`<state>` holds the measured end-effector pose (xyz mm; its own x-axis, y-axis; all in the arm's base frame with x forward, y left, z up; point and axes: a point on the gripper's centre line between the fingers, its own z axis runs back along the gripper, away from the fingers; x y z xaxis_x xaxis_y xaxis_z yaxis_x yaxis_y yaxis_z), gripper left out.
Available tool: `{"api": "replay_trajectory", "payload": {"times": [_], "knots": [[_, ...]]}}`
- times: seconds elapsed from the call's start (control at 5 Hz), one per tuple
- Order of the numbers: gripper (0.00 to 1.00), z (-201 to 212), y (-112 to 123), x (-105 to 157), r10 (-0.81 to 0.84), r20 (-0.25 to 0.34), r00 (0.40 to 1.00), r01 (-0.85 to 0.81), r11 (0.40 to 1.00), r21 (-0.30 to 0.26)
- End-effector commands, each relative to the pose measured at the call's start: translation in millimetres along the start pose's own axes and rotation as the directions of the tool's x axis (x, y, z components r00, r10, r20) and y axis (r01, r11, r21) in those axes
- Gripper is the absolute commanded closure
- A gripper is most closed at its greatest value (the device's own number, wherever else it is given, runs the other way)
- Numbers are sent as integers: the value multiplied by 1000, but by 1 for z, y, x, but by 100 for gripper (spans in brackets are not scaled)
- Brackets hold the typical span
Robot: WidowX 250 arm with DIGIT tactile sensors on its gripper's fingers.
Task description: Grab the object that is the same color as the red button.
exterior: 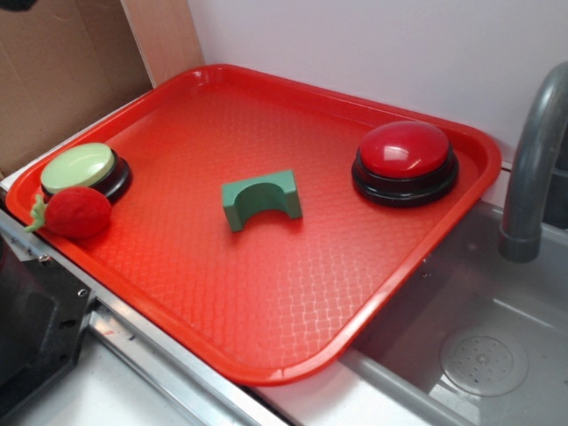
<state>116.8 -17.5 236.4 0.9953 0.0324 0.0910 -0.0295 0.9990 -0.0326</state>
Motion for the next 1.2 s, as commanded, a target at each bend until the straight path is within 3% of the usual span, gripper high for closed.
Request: {"api": "replay_trajectory", "payload": {"times": [0.0,0.4,0.8,1.0], "knots": [[0,0,0,0,0,0,1000,0,1000,0],[0,-62,26,2,247,-3,969,-247,969,21],[0,-126,54,-13,574,55,817,-568,785,249],[0,-151,68,-16,639,53,767,-625,727,284]]}}
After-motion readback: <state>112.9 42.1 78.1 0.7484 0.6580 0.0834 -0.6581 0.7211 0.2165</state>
